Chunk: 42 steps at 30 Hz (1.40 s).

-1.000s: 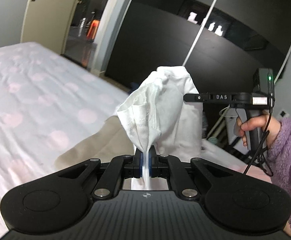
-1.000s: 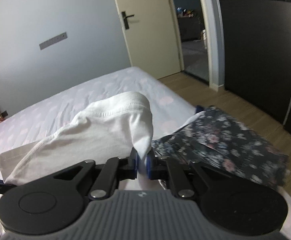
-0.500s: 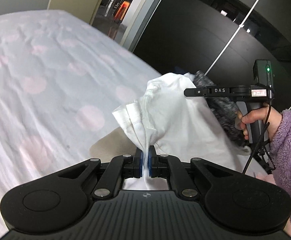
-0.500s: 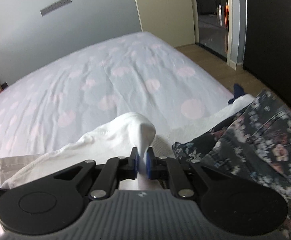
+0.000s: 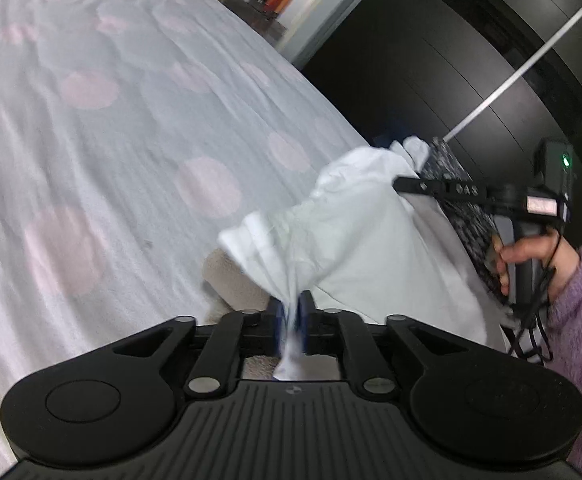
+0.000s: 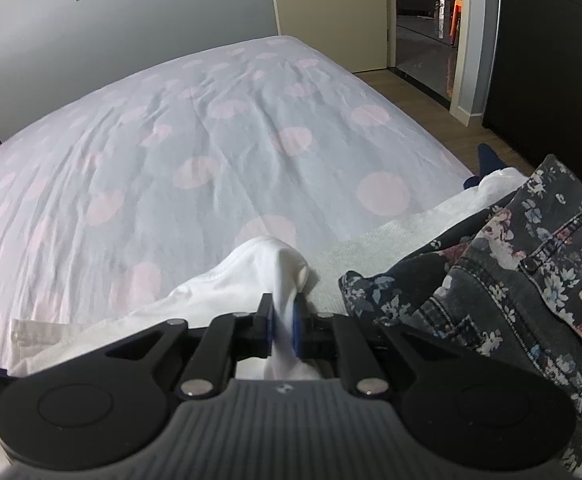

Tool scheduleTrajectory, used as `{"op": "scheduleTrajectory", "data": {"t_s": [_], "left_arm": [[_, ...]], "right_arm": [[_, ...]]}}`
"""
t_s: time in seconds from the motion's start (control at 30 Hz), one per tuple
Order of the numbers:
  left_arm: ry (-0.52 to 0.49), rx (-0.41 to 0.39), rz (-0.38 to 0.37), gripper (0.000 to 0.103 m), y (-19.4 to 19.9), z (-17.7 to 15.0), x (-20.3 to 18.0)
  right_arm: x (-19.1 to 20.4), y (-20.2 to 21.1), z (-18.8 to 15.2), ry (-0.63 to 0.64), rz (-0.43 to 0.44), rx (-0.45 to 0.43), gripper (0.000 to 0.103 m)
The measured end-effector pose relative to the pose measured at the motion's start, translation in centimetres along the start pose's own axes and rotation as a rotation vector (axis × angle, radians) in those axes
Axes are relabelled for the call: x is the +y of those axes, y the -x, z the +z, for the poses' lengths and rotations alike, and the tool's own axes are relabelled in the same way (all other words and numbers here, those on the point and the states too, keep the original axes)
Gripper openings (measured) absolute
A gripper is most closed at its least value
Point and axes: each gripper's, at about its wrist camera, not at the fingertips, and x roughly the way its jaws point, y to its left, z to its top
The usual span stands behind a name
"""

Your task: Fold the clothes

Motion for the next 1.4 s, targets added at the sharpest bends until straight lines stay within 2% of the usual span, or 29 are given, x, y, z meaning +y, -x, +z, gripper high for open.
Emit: {"op": "scheduleTrajectory", "data": {"t_s": [0.17, 0.23, 0.33, 0.37, 0.4, 0.53, 0.7, 0.83, 1.07, 1.17, 1.2, 1.4], "left_arm": [[0.008, -0.041, 0.028, 0.011, 2.4, -0.1, 0.4], [-0.007, -0.058, 0.033, 0.011, 3.5, -0.2, 0.2], [-0.036, -0.085, 0.021, 0.011, 4.9, -0.4, -0.7], [-0.048, -0.091, 0.009, 0.011, 5.2, -0.5, -1.1], [-0.061, -0.089, -0.009, 0.011, 5.3, -0.6, -1.7], [-0.16, -0.042, -0.048, 0.011, 3.6, -0.9, -4.4], [-0.245, 0.043, -0.017, 0.011, 0.1, -1.9, -5.8], [-0.237, 0.085, -0.007, 0.011, -1.4, -2.3, -4.8], [-0.208, 0.105, 0.004, 0.011, -1.6, -2.8, -3.6], [-0.198, 0.103, 0.0, 0.011, -0.8, -2.7, -3.9], [-0.196, 0.097, -0.004, 0.011, -0.3, -2.6, -4.0], [-0.182, 0.043, -0.03, 0.013, 2.8, -2.6, -5.0]], "right_arm": [[1.4, 1.1, 0.3, 0.037, -0.049, -0.035, 0.035], [1.9, 2.2, 0.4, 0.064, -0.071, -0.065, 0.035], [2.4, 3.7, 0.6, 0.092, -0.111, -0.095, 0.032], [2.5, 3.9, 0.6, 0.095, -0.115, -0.092, 0.018], [2.6, 3.9, 0.6, 0.098, -0.114, -0.086, 0.011], [3.0, 2.7, -0.1, 0.103, -0.124, -0.061, 0.011], [2.5, -0.8, -0.3, 0.064, -0.136, -0.024, 0.011], [2.6, -3.4, 0.1, 0.065, -0.14, 0.01, 0.011], [3.0, -6.7, 0.4, 0.06, -0.157, 0.064, 0.008], [2.9, -5.9, 0.7, 0.042, -0.146, 0.05, 0.009], [2.8, -5.0, 0.7, 0.034, -0.134, 0.032, 0.012], [2.5, 3.1, -0.6, 0.032, -0.081, -0.054, 0.016]]}}
